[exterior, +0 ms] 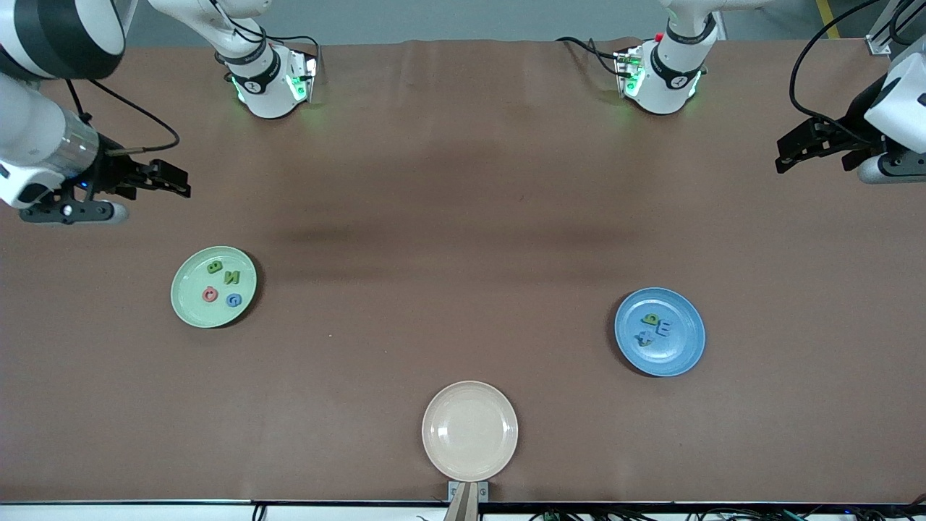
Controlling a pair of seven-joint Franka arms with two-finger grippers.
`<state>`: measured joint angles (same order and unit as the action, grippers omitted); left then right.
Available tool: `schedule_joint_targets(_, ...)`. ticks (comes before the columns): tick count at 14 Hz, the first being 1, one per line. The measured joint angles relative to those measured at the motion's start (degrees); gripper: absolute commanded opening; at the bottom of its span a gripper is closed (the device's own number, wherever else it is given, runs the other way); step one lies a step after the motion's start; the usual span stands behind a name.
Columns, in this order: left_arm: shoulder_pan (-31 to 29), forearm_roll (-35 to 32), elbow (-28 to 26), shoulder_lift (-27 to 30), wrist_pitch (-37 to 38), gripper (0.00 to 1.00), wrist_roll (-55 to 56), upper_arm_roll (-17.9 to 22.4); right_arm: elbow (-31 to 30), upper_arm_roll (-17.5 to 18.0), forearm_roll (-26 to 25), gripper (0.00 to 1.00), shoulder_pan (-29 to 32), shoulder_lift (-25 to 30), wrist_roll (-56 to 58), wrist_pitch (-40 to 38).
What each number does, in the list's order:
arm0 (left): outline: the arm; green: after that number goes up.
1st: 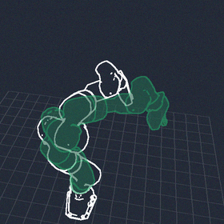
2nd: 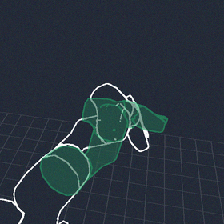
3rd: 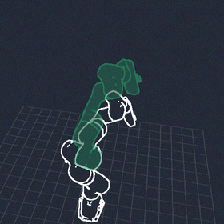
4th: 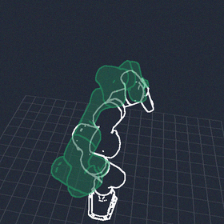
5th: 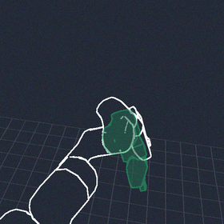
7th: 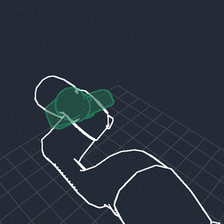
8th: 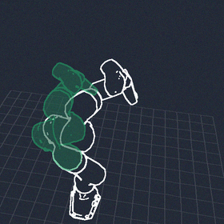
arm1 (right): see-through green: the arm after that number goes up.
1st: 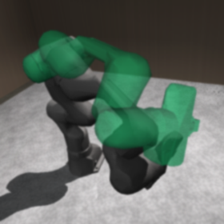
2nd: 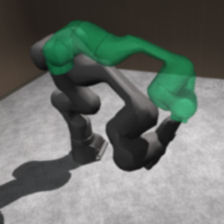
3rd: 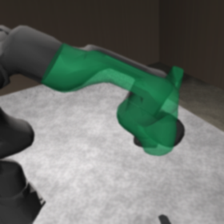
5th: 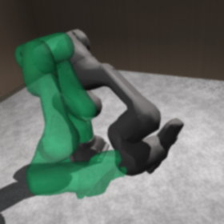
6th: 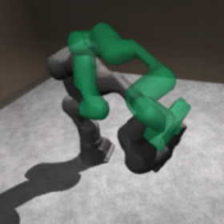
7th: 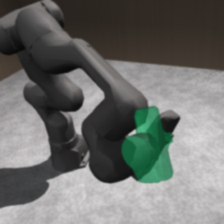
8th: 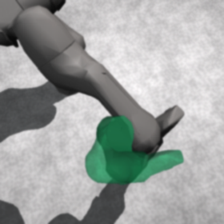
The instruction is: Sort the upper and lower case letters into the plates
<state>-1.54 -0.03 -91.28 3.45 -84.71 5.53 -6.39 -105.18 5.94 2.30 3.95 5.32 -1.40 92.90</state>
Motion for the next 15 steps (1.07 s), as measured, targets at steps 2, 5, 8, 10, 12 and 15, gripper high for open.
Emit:
schedule_joint_targets(2,0.0,0.0,0.0,0.0,-0.01,1.0,0.0,0.0,1.96,0.22,-0.01,1.0,0.93,0.99,-0.03,0.19)
schedule_joint_targets(5,0.0,0.0,0.0,0.0,-0.01,1.0,0.0,0.0,5.87,0.24,-0.01,1.0,1.48,1.08,-0.03,0.59)
schedule_joint_targets(8,0.0,0.0,0.02,0.0,-0.03,1.0,0.0,0.0,11.46,0.31,-0.01,1.0,1.61,0.63,-0.06,1.02)
schedule_joint_targets(10,0.0,0.0,0.03,0.0,-0.05,1.0,0.0,0.0,15.79,0.31,-0.01,1.0,2.19,-1.44,-0.06,1.05)
schedule_joint_targets(12,0.03,0.0,0.21,0.0,-0.25,1.0,0.0,-0.07,18.24,0.31,-0.04,1.0,2.72,-3.56,-0.06,1.05)
schedule_joint_targets(15,0.02,0.0,0.9,0.0,-0.51,1.0,0.06,-0.12,19.11,0.31,-0.12,1.0,3.1,-4.99,-0.05,1.13)
